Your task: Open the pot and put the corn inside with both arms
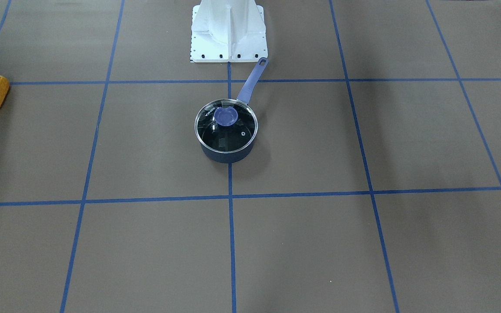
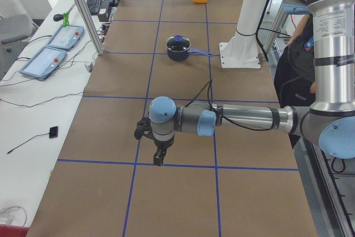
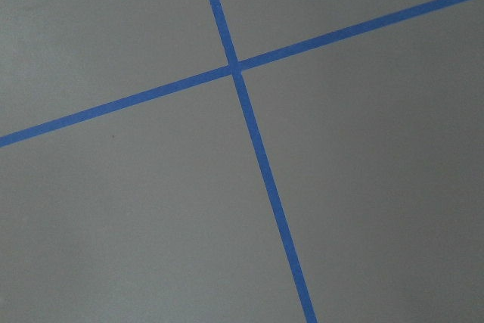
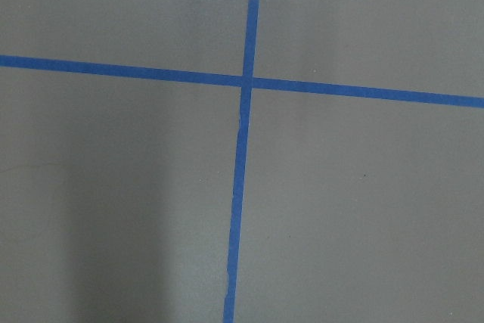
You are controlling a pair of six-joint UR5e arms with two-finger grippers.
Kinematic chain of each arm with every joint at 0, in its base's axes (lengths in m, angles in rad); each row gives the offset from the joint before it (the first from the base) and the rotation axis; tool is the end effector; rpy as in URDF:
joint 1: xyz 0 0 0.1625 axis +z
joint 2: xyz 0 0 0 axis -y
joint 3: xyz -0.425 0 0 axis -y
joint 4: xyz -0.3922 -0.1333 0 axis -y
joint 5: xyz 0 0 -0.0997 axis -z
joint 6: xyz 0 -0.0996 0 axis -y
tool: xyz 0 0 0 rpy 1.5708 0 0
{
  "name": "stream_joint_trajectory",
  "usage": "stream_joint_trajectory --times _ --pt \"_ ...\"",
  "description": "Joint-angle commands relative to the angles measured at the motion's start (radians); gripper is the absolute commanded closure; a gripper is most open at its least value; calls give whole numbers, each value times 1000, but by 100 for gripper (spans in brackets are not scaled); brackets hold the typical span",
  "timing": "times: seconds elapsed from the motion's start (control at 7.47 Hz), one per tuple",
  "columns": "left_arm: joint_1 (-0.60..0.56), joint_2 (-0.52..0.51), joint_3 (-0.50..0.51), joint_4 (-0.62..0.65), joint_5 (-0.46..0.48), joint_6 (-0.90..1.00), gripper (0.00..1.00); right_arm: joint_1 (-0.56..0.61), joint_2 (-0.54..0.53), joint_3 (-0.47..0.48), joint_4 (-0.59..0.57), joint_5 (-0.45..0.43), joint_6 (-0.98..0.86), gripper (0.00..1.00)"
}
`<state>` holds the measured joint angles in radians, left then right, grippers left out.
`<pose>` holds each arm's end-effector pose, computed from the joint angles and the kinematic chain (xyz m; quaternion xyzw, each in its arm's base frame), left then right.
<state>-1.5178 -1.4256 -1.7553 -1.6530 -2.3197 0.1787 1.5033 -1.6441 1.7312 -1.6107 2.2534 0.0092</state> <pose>-0.0422 -0.4411 0.6279 0.0793 0.3608 0.1294 0.9202 0.0391 -0.4665 0.6247 0.0094 -0.3352 -0.0353 0.9414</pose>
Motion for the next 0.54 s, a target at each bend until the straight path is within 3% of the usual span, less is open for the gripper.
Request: stream_joint_trajectory --times 0.0,0.4 --pt "2 -1 -13 -1 -1 -4 2 0 1 -1 0 -2 1 0" --pt "2 -12 -23 -2 -1 -5 2 0 -3 53 0 3 -3 0"
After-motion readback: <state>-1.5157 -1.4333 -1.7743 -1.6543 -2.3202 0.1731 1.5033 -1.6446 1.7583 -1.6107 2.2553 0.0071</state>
